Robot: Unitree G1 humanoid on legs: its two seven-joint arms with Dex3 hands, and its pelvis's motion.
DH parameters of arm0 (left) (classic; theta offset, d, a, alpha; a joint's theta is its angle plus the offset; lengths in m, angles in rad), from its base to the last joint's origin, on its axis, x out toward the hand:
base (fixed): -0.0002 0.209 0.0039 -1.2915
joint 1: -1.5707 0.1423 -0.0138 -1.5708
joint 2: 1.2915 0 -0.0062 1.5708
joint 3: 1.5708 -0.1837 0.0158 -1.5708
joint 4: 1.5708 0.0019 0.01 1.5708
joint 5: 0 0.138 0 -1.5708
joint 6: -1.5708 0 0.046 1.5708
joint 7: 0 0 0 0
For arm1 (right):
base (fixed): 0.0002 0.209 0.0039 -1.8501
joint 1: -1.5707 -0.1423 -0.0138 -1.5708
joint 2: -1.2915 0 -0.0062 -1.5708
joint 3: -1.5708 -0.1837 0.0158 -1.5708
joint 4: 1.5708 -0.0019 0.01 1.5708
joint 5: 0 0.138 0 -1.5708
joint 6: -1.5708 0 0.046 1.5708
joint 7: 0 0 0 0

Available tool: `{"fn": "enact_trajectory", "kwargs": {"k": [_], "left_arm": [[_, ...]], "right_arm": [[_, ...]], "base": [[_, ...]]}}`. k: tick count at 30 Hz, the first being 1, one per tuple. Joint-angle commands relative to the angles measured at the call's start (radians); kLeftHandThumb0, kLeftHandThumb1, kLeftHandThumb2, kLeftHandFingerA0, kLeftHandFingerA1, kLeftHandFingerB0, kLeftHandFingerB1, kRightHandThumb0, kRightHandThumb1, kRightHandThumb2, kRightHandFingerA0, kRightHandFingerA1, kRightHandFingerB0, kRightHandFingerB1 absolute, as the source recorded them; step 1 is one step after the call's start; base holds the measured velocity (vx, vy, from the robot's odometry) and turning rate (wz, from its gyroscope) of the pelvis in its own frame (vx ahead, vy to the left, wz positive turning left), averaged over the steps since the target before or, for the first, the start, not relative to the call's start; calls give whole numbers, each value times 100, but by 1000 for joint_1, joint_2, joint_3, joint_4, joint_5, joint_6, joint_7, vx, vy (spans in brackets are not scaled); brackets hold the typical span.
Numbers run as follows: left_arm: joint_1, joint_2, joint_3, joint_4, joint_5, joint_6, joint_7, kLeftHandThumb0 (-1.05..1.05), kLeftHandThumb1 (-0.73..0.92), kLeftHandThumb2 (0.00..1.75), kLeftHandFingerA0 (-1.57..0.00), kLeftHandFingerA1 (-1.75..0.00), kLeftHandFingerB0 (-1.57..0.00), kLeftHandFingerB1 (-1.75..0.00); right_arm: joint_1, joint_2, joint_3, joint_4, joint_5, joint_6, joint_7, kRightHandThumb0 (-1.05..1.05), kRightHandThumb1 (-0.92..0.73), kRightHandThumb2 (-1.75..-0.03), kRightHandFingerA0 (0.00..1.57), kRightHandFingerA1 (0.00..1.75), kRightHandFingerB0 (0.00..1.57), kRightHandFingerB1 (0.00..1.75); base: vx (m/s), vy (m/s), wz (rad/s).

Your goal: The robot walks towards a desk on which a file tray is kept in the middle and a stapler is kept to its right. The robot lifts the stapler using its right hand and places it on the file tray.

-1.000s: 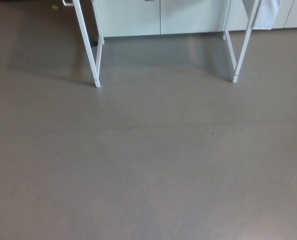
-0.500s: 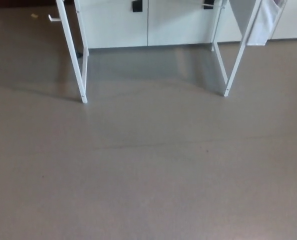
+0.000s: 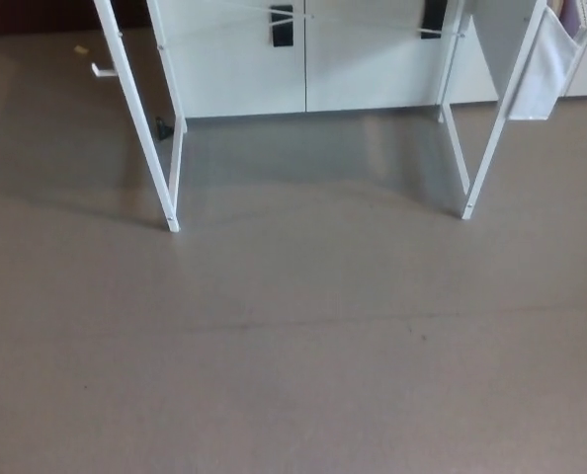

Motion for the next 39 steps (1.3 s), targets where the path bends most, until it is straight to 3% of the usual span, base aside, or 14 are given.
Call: {"fn": "enact_trajectory", "kwargs": {"k": [1, 3, 4, 6, 8, 9, 12, 14, 17, 18, 20, 21, 38, 39], "left_arm": [[2, 17, 8, 2, -17, -29, -9, -105, 22, 126, -72, -172, -47, -155], [1, 17, 3, 3, -10, -25, 1, -105, 22, 126, -76, -168, -46, -152], [2, 15, 4, 4, -11, -32, -2, -105, 22, 126, -82, -170, -47, -148], [1, 17, 0, 2, -6, -41, -1, -105, 24, 131, -100, -168, -60, -141], [0, 17, -1, 3, -7, -42, -1, -105, 24, 131, -100, -168, -60, -141], [4, 17, -7, -4, -1, -43, 3, -105, 25, 123, -73, -171, -43, -151], [4, 14, 3, -10, -17, -32, -2, -105, 23, 124, -78, -173, -42, -152], [0, 14, 8, -10, -23, -16, 1, -105, 23, 123, -67, -171, -36, -151], [2, 16, 0, -11, -15, -23, 1, -105, 22, 124, -76, -170, -40, -149], [1, 16, 0, -11, -16, -20, 2, -105, 23, 125, -74, -169, -40, -147], [2, 17, -4, -12, -11, -19, 5, -105, 23, 125, -74, -169, -40, -147], [-4, 18, -2, -11, -13, -23, 4, -105, 23, 124, -74, -171, -41, -150], [-11, 19, 2, -4, -16, -31, 1, -105, 25, 124, -91, -172, -39, -158], [-11, 20, 1, -3, -14, -33, -2, -105, 24, 130, -102, -167, -55, -138]], "right_arm": [[5, 6, -6, 3, 13, -18, -15, -55, -50, -80, 8, 46, 20, 43], [-3, 8, -26, 11, 41, -6, 25, -49, -66, -60, 11, 38, 25, 31], [-2, 8, -16, 15, 21, -16, -7, -55, -49, -80, 8, 46, 20, 43], [-3, -9, 11, 0, -6, 3, -1, -58, -51, -82, 8, 47, 18, 42], [-2, -9, 14, 0, -5, 4, -2, -58, -51, -82, 8, 47, 18, 42], [-10, 8, -7, 7, 12, -9, -48, -56, -48, -78, 13, 46, 27, 44], [-4, 11, -18, 1, 28, -6, -12, -55, -49, -79, 10, 47, 23, 43], [-1, -6, 3, 8, 5, -12, 18, -51, -67, -61, 15, 35, 24, 30], [1, -15, 35, -1, -39, 6, -57, -62, -52, -83, 16, 47, 24, 43], [4, -14, 39, -5, -41, 2, -68, -54, -65, -60, 19, 39, 30, 31], [8, -12, 35, -8, -25, -10, -51, -54, -65, -60, 19, 39, 30, 31], [3, -11, 32, 1, -17, -6, -38, -61, -51, -82, 12, 46, 22, 43], [-9, 6, -10, 20, 37, -11, 4, -55, -50, -80, 12, 48, 20, 42], [0, 12, -21, 2, 48, -6, 13, -58, -50, -81, 10, 47, 19, 42]], "base": [[180, 29, -10], [174, 86, -14], [105, 147, -13], [224, 165, -16], [298, 229, 19], [247, 306, -30], [221, 153, 1], [167, 82, 10], [188, 6, 8], [181, -50, 3], [138, -94, 10], [165, -129, 8], [195, -52, 1], [285, 46, -57]]}}
